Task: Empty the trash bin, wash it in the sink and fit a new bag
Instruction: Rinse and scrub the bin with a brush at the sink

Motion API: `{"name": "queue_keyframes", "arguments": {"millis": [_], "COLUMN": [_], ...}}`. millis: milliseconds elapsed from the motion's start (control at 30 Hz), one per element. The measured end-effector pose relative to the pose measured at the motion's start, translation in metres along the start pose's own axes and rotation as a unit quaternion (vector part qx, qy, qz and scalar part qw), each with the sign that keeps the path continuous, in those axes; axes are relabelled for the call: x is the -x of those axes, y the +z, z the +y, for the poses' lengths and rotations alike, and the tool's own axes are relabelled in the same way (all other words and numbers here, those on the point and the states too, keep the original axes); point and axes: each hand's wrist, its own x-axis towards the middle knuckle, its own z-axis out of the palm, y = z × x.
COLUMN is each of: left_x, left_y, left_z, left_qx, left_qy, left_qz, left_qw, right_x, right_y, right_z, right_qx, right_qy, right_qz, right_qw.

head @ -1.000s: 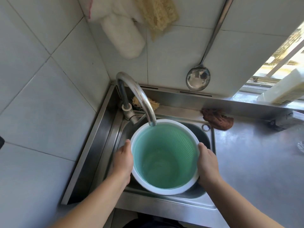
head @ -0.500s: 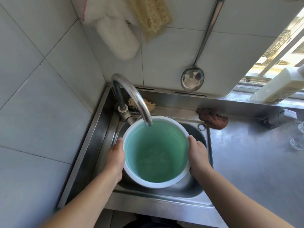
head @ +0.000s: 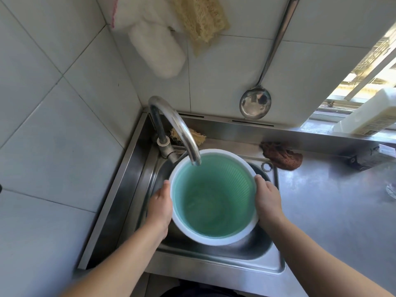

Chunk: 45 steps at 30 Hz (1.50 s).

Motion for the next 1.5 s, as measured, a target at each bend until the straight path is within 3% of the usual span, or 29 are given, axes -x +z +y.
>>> {"name": "queue_keyframes", "arguments": {"millis": [167, 433, 767, 1000, 1267, 1500], "left_x": [-0.004, 0.008, -0.005, 0.006, -0.01, 0.004], "left_y": [-0.01, 0.02, -0.001, 0.033, 0.01, 0.007], "left_z": [-0.01, -0.02, -0.012, -0.023, -0.003, -0.027], "left_qx": [0.02, -0.002, -0.017, -0.012, -0.014, 0.005], "left_qy": [-0.003, -0.014, -0.009, -0.027, 0.003, -0.015], "left_qz": [0.028, -0.025, 0.021, -0.02, 0.034, 0.023], "left_qw": [0.999, 1.0, 1.0, 0.999, 0.999, 1.0], "right_x": [0.009, -0.011, -0.004, -0.018, -0.011, -0.005], "right_y": [0.013, -0.02, 0.005, -0.027, 0.004, -0.008], "right_z": [0.006, 0.005, 0.002, 0.015, -0.001, 0.018], "right_qx": [-0.003, 0.029, 0.003, 0.019, 0.001, 0.019], "right_qy": [-0.005, -0.002, 0.002, 0.016, 0.003, 0.011], "right_qz": [-0.014, 0.012, -0.026, 0.022, -0.002, -0.005], "right_qw": [1.0, 1.0, 1.0, 0.999, 1.0, 1.0]}}
